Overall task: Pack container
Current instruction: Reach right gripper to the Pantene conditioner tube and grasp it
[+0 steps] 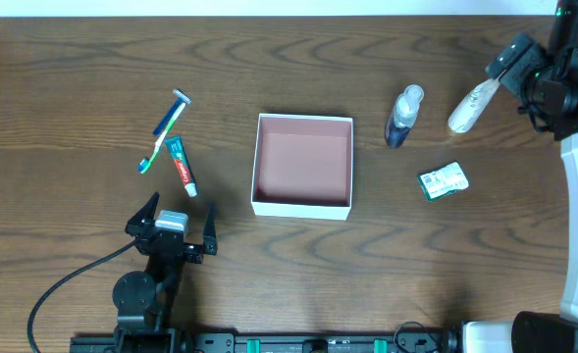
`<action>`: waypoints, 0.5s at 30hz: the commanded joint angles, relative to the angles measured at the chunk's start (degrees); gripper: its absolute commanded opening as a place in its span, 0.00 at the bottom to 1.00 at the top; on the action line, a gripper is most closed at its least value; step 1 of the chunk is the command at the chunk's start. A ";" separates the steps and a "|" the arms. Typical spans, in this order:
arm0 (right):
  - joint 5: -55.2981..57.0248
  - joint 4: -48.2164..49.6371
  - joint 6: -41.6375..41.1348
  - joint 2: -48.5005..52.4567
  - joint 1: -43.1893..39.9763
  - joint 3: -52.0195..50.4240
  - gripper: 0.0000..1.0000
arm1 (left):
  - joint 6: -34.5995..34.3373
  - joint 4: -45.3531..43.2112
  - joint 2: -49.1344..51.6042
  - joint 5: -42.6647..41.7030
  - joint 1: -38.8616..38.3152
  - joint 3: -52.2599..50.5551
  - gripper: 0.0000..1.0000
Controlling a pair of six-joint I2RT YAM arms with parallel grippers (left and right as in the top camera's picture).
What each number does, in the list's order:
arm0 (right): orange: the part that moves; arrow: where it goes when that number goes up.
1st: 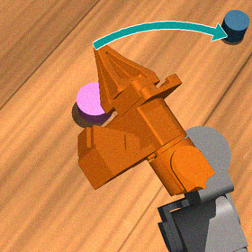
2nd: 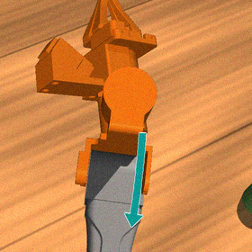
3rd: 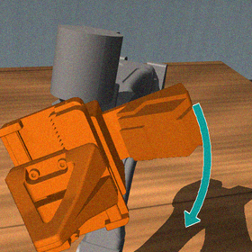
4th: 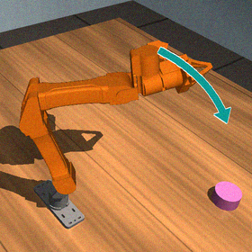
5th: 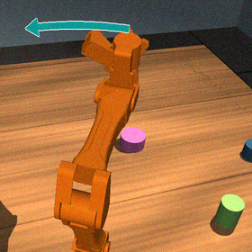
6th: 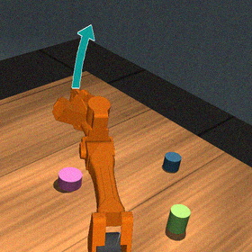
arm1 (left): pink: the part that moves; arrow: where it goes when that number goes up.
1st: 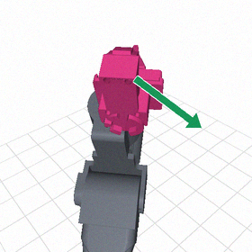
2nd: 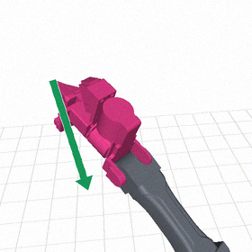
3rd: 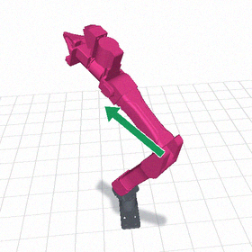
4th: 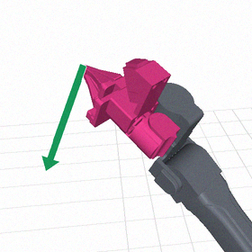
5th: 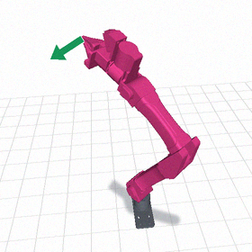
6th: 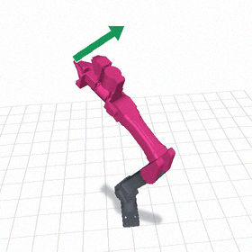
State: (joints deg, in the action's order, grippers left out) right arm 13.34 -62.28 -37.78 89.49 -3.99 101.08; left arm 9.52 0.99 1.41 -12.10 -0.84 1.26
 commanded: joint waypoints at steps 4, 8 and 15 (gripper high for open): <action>1.14 3.21 -1.86 6.10 -0.63 -1.53 0.95 | 0.94 1.77 0.04 -1.62 0.24 -1.03 0.98; -0.55 5.90 -0.70 8.96 -1.42 -1.53 0.92 | 0.94 1.77 0.04 -1.60 0.24 -1.03 0.98; -1.92 10.34 0.59 12.94 -1.73 -1.53 0.79 | 0.94 1.77 0.04 -1.62 0.24 -1.03 0.98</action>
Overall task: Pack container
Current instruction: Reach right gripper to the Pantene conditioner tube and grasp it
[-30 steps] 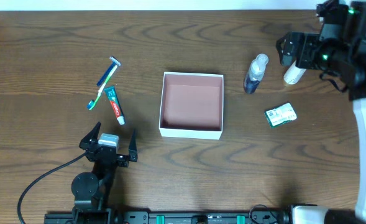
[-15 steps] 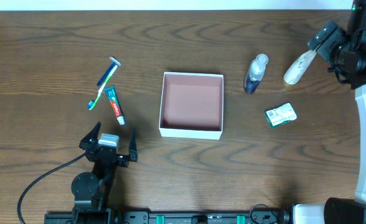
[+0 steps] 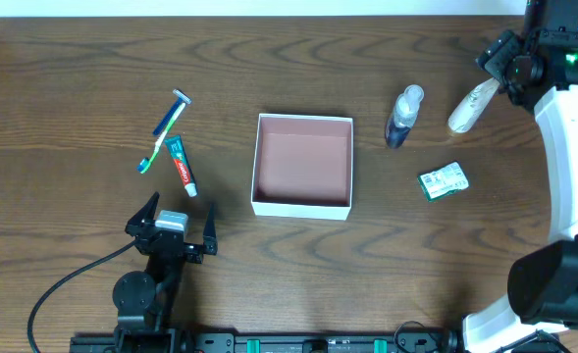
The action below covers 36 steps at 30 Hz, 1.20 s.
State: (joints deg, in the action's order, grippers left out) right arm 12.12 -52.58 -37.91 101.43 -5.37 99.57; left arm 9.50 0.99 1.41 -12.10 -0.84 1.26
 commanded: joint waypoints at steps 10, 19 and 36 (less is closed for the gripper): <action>-3.82 0.31 0.72 4.50 -0.22 -0.07 0.64 | 0.96 1.77 0.04 -1.60 0.24 -1.03 0.98; -5.09 0.35 0.70 5.55 -0.17 -0.17 0.50 | 0.96 1.77 0.04 -1.60 0.24 -1.03 0.98; -5.51 3.65 1.14 5.57 -0.20 -3.63 0.01 | 0.96 1.77 0.04 -1.60 0.24 -1.03 0.98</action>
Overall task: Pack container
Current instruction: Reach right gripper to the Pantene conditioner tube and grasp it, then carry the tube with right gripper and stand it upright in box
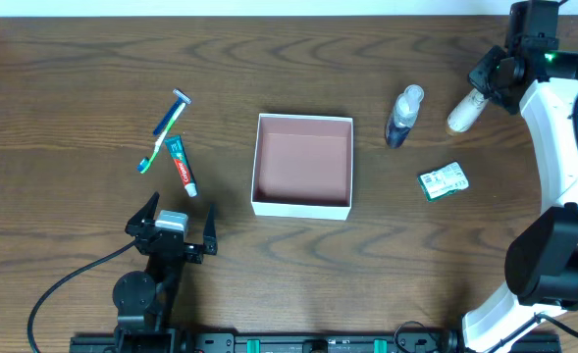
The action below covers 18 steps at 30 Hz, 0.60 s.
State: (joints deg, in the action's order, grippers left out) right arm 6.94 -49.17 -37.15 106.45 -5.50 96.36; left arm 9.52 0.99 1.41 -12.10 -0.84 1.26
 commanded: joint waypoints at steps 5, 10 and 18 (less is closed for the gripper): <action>-0.35 0.70 5.35 -0.26 -0.13 -0.24 0.01 | 0.94 1.77 0.04 -1.60 0.24 -1.03 0.98; -0.37 -0.59 9.49 -3.50 -0.13 0.96 0.01 | 0.94 1.77 0.04 -1.62 0.24 -1.03 0.98; -0.39 -0.96 16.37 -15.39 0.37 1.14 0.01 | 0.94 1.77 0.04 -1.62 0.24 -1.03 0.98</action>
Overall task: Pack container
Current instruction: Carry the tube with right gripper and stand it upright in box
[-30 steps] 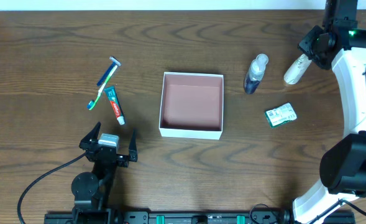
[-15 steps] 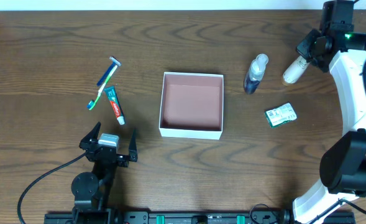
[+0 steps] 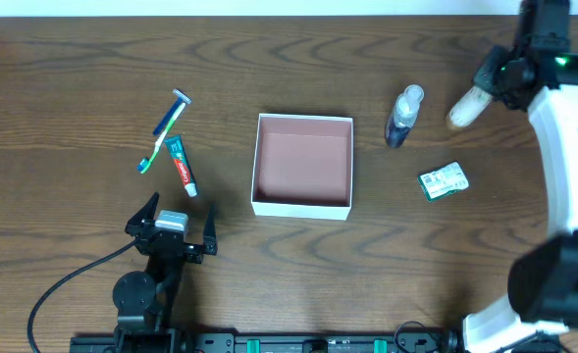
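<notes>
An open white box (image 3: 302, 207) with a pinkish floor stands mid-table. Left of it lie a blue razor (image 3: 172, 111), a green-and-blue toothbrush (image 3: 160, 144) and a small toothpaste tube (image 3: 182, 165). Right of it lie a clear spray bottle (image 3: 403, 116), a whitish tube (image 3: 464, 108) and a green-and-white packet (image 3: 443, 180). My right gripper (image 3: 495, 78) sits over the far end of the whitish tube; its jaws are hidden by the wrist. My left gripper (image 3: 172, 238) rests open at the near left, below the toothpaste, with nothing in it.
The right arm's white link (image 3: 569, 147) runs down the right edge of the table, near the packet. A black cable (image 3: 63, 284) loops from the left arm's base at the front left.
The right wrist has shifted slightly at the far end of the whitish tube. The tube lies in about the same place, and the left arm and other items have not moved.
The right gripper was at the far right corner beside the whitish tube's upper end. It then turned and closed in over that end, and now stays there. The left gripper has stayed open at the near left throughout. The box holds nothing.
</notes>
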`<action>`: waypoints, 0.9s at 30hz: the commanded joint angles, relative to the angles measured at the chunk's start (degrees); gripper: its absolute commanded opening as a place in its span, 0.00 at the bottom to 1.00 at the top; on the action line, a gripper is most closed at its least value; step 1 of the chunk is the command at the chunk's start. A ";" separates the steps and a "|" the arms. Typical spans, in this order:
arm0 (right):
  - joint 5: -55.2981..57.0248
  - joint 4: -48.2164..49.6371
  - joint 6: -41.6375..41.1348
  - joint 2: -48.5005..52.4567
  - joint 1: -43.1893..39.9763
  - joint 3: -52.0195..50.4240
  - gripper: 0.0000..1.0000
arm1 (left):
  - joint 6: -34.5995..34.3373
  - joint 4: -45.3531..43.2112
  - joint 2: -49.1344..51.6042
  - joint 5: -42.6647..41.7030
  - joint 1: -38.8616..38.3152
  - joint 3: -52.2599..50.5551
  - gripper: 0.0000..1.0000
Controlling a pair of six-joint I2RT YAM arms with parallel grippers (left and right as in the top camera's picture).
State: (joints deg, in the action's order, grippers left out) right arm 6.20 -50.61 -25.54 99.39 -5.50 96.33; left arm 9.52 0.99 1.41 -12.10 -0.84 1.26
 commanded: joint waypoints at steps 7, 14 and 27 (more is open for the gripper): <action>-0.92 -1.79 8.35 -19.15 2.78 1.16 0.02 | 0.94 1.77 0.04 -1.60 0.24 -1.03 0.98; -5.16 -2.56 8.39 -25.94 11.43 1.16 0.02 | 0.94 1.77 0.04 -1.60 0.24 -1.03 0.98; 4.72 2.47 2.08 -19.37 36.41 1.16 0.02 | 0.94 1.77 0.04 -1.60 0.24 -1.03 0.98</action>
State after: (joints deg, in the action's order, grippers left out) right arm 6.50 -49.84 -20.86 77.54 28.34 96.42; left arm 9.52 0.99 1.41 -12.10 -0.84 1.26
